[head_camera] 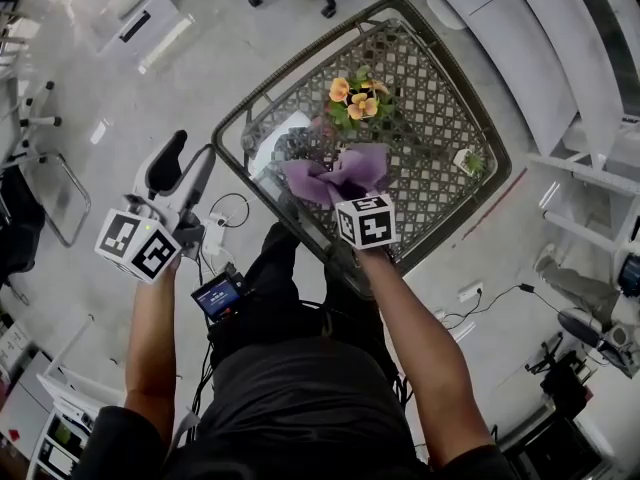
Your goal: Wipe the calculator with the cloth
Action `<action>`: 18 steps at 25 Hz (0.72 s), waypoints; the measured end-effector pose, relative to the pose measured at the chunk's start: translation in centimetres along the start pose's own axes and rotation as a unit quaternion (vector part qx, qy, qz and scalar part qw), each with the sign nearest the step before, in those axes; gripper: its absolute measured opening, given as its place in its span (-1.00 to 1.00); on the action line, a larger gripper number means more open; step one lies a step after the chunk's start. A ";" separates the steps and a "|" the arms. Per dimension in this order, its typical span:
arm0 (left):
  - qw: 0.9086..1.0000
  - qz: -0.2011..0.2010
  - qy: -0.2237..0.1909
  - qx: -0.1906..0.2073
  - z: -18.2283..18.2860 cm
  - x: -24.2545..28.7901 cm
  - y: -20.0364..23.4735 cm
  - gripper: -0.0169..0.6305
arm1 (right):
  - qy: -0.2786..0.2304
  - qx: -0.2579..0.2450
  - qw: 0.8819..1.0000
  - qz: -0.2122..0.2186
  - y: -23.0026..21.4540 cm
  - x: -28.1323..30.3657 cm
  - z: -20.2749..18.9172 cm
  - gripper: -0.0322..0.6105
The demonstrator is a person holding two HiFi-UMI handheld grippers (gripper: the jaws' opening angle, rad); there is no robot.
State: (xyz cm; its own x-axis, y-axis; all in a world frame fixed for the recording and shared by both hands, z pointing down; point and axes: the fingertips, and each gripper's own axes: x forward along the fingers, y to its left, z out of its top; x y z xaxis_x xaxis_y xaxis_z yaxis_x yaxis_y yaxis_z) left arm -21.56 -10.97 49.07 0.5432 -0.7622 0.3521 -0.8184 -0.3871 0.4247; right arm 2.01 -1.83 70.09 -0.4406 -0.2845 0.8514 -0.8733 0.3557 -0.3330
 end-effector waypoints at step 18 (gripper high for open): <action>1.000 0.003 0.001 -0.002 -0.3 -0.9 0.5 -0.10 | 0.097 -0.267 0.957 -0.056 -1.3 0.1 -4.6 -0.68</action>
State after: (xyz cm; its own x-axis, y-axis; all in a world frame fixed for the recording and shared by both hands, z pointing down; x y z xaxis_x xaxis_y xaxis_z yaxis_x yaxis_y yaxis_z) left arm -22.42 -10.35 49.21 0.5384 -0.7636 0.3563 -0.8210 -0.3799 0.4263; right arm 4.07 1.83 72.47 -0.2582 -0.1963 0.9459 -0.6600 0.7509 -0.0244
